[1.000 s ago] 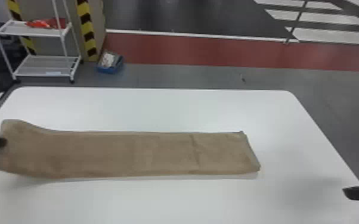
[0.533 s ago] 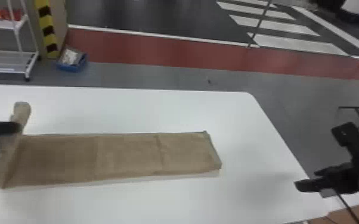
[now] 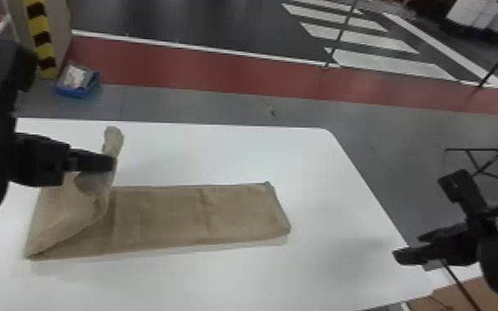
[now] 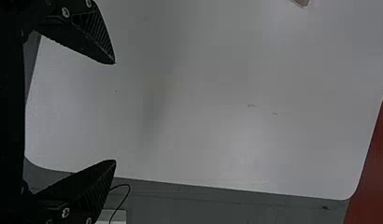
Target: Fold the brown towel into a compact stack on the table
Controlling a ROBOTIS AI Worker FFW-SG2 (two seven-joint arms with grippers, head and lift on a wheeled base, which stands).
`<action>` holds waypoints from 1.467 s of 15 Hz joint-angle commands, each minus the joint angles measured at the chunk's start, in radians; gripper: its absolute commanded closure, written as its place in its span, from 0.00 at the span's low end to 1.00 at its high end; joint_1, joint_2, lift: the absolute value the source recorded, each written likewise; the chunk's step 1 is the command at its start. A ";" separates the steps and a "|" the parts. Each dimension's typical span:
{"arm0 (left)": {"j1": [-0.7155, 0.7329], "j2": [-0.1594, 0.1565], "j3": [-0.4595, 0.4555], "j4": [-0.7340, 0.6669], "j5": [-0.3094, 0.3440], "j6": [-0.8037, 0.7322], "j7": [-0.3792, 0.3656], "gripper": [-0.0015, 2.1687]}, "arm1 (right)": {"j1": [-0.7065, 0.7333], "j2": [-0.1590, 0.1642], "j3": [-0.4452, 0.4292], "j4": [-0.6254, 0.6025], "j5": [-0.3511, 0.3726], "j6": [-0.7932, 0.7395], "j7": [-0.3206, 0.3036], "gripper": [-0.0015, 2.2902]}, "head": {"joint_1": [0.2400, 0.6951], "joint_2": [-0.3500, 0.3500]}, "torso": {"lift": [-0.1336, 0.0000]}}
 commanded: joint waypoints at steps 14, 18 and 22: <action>-0.017 -0.083 -0.154 0.143 -0.020 0.004 0.133 0.00 | 0.019 -0.008 0.001 0.012 -0.011 -0.042 -0.006 0.06 | 1.00 0.00 | 0.07; 0.011 -0.083 -0.166 0.129 -0.021 0.003 0.144 0.02 | 0.010 -0.008 0.007 0.009 -0.017 -0.042 -0.008 0.06 | 1.00 0.00 | 0.07; 0.060 -0.083 -0.129 0.082 -0.035 0.003 0.136 0.02 | -0.021 0.006 0.038 -0.006 -0.026 -0.008 -0.012 0.06 | 1.00 0.00 | 0.07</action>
